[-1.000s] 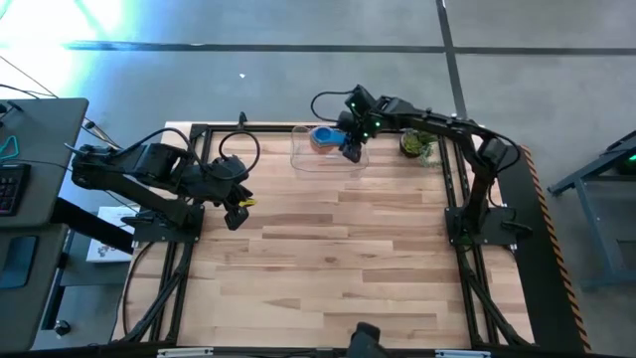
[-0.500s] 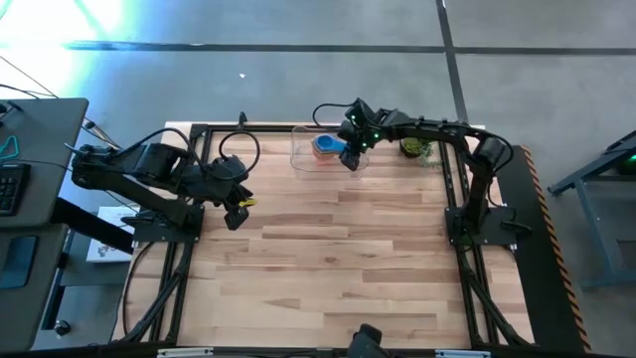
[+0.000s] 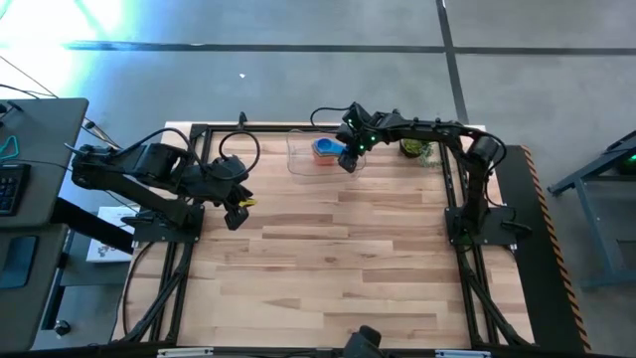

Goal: Nest measuring cups in basket
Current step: Put the nest measuring cups into the transparent bin

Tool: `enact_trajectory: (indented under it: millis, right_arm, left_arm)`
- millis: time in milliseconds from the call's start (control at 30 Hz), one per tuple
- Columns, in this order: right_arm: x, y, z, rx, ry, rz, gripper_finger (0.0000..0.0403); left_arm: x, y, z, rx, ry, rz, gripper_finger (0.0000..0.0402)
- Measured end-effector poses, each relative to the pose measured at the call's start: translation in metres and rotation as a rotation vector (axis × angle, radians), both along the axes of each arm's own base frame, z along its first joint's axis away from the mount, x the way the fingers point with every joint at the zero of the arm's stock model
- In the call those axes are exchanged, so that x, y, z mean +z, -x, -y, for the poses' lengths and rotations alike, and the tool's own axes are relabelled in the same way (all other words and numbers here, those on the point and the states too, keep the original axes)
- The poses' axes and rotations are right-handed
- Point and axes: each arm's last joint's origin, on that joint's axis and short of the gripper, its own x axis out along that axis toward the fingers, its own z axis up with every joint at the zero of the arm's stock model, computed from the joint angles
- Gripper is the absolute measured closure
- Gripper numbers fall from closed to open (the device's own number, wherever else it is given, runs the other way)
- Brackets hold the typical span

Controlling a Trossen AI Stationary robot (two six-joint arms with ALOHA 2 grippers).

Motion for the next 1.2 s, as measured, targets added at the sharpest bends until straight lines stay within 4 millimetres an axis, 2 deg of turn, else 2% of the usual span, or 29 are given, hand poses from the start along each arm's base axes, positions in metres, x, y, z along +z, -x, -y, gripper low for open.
enact_trajectory:
  millis: [233, 433, 733, 1067, 1200]
  right_arm:
    - [-0.001, 0.000, 0.000, -0.024, 0.015, -0.016, 0.0274]
    - [-0.001, 0.000, 0.001, -0.058, 0.021, -0.024, 0.0229]
    - [0.000, -0.001, 0.001, -0.040, 0.004, 0.002, 0.0221]
    - [0.002, -0.001, 0.001, -0.050, -0.020, 0.018, 0.0150]
    - [0.009, 0.001, -0.001, -0.065, -0.012, 0.023, 0.0139]
  left_arm:
    - [0.000, 0.000, 0.000, 0.000, 0.000, 0.000, 0.0291]
    - [0.000, 0.000, 0.000, 0.000, 0.000, 0.000, 0.0291]
    - [0.000, 0.000, 0.000, 0.000, 0.000, 0.000, 0.0291]
    - [0.000, 0.000, 0.000, 0.000, 0.000, 0.000, 0.0291]
    - [0.000, 0.000, 0.000, 0.000, 0.000, 0.000, 0.0291]
